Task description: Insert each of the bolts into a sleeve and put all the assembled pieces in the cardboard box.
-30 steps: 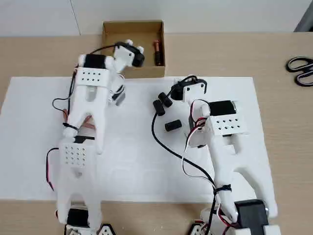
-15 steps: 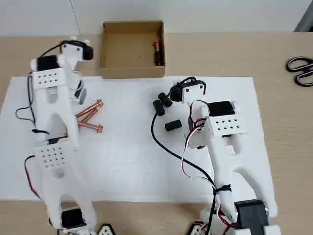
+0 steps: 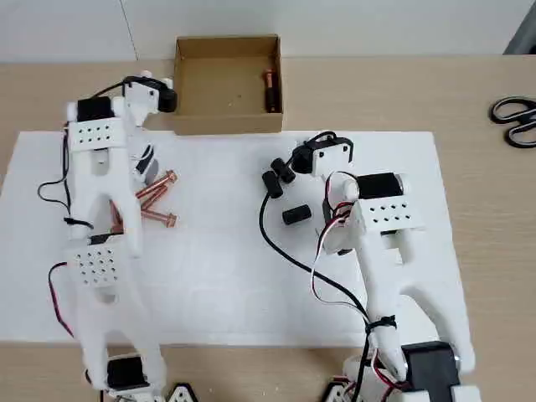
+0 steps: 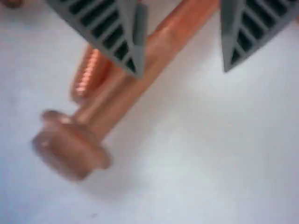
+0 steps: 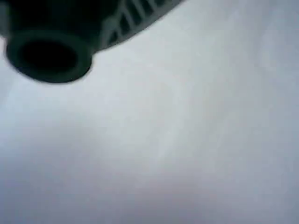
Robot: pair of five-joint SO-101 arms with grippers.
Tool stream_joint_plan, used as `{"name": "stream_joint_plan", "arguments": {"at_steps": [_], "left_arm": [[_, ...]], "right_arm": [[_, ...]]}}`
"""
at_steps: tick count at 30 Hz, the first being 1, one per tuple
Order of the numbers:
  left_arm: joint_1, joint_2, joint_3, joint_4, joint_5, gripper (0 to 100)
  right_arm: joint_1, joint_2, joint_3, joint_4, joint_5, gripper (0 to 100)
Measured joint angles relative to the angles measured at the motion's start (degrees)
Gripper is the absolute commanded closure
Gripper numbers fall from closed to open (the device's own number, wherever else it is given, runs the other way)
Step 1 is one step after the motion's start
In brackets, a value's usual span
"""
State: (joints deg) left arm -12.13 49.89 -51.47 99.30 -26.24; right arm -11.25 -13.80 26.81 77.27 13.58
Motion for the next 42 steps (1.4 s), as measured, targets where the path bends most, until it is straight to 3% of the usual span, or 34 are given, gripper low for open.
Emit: {"name": "stream_joint_plan", "arguments": {"at_steps": [42], "left_arm": [[5.01, 12.04, -9.58, 0.00, -1.58, 90]], "right_arm": [[-0.09, 0.00, 0.00, -1.58, 0.00, 99.5]]}}
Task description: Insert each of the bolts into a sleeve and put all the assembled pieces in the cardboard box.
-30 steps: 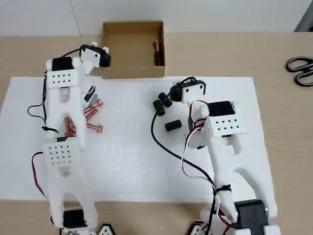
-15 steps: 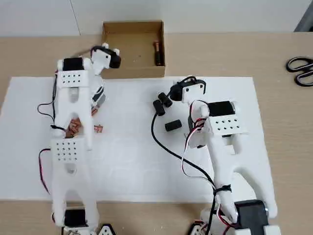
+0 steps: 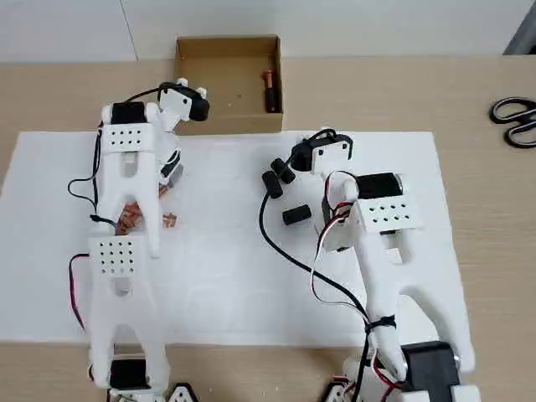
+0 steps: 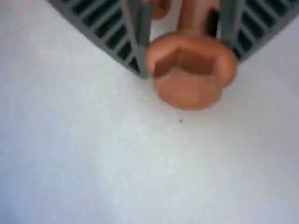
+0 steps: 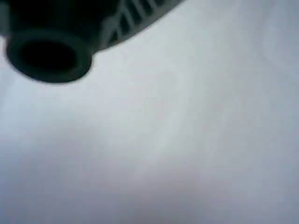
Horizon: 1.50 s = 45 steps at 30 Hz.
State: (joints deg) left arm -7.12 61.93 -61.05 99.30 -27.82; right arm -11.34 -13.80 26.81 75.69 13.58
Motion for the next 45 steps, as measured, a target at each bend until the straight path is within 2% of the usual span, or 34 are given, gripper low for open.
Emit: {"name": "stream_joint_plan", "arguments": {"at_steps": [6, 20, 25, 35, 45], "left_arm": [[0.18, 1.49, -3.34, 0.35, 1.32, 100], [1.85, 2.55, -12.48, 0.53, 9.67, 99], [3.16, -2.20, -11.52, 0.53, 12.13, 99], [5.71, -29.63, 5.19, 0.53, 18.55, 99], [9.23, -66.55, 40.88, 0.53, 18.99, 99]], "right_arm": [[0.00, 0.00, 0.00, 0.00, 0.00, 99.5], [0.00, 0.00, 0.00, 0.00, 0.00, 99.5], [0.00, 0.00, 0.00, 0.00, 0.00, 99.5], [0.00, 0.00, 0.00, 0.00, 0.00, 99.5], [0.00, 0.00, 0.00, 0.00, 0.00, 99.5]]}}
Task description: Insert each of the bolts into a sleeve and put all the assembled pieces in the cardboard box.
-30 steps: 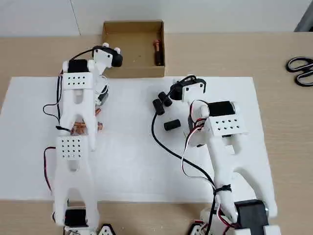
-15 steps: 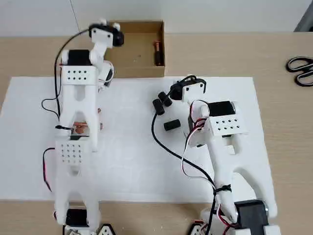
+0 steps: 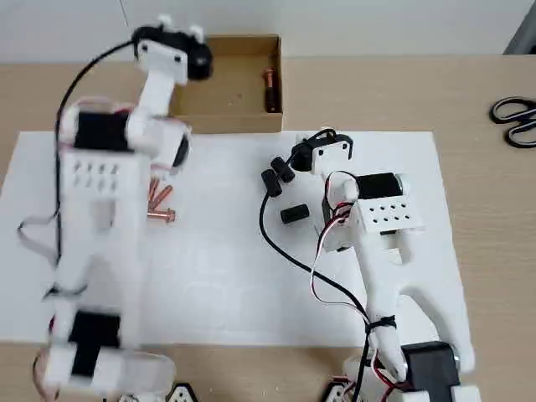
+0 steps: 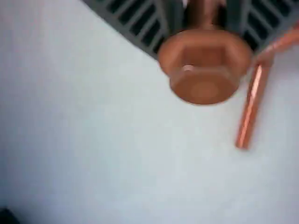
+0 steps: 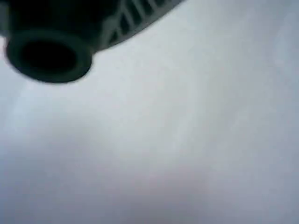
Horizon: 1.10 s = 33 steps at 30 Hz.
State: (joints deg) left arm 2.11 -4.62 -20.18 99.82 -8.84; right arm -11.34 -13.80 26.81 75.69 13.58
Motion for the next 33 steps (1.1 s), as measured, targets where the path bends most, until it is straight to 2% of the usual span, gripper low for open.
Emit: {"name": "stream_joint_plan", "arguments": {"at_steps": [7, 12, 16, 23, 33], "left_arm": [[0.88, -26.02, 17.58, 0.00, 0.00, 99], [0.88, -32.88, 29.98, -4.31, 0.97, 99], [0.88, -35.34, 31.74, -7.65, 3.69, 99], [3.43, -29.89, 41.41, -12.40, 4.22, 99], [3.87, -3.87, 44.13, -22.86, 4.40, 99]], "right_arm": [[0.00, 0.00, 0.00, 0.00, 0.00, 99.5], [-0.09, 0.00, 0.00, 0.00, 0.00, 99.5], [-0.97, -2.29, 0.00, 0.00, 0.00, 99.5], [-3.08, -10.73, 1.93, -0.09, 0.00, 99.5], [-2.90, -11.78, 2.02, -0.09, 0.00, 99.5]]}}
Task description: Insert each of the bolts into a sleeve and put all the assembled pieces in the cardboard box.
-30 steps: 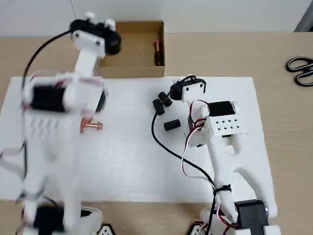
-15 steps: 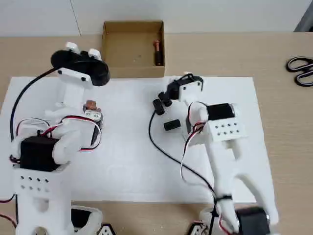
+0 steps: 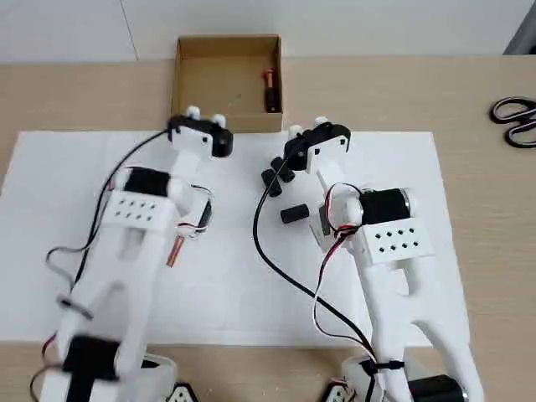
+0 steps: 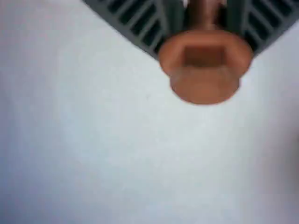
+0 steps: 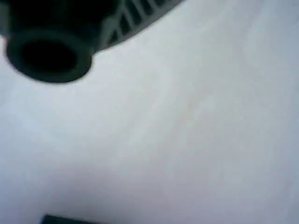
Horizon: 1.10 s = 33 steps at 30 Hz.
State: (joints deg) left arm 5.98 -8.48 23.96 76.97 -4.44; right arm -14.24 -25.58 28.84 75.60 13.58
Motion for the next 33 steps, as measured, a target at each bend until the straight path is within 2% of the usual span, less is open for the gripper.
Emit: {"name": "stream_joint_plan", "arguments": {"at_steps": [5, 10, 14, 16, 24, 31, 33], "left_arm": [[0.00, 9.93, -0.26, -2.02, 0.00, 99], [0.00, 14.42, -1.23, -2.73, 0.00, 98], [0.00, 15.38, -1.32, -2.81, 0.00, 88], [-0.18, 15.91, -1.67, -2.81, -0.26, 86], [-0.44, 19.96, -4.04, -2.73, -0.26, 87], [0.09, 21.80, -5.71, -2.46, -0.26, 100], [0.35, 22.15, -5.98, -2.46, -0.18, 99]], "right_arm": [[-0.18, 0.00, 0.00, 0.00, 0.00, 99.5], [-0.09, 0.00, 0.00, 0.00, 0.00, 99.5], [-0.18, 0.00, 0.00, 0.00, 0.00, 99.5], [-0.18, 0.00, 0.00, 0.00, 0.00, 99.5], [-0.18, 0.00, 0.00, 0.00, 0.00, 99.5], [-0.18, 0.00, 0.00, 0.00, 0.00, 99.5], [-0.18, 0.00, 0.00, 0.00, 0.00, 99.5]]}}
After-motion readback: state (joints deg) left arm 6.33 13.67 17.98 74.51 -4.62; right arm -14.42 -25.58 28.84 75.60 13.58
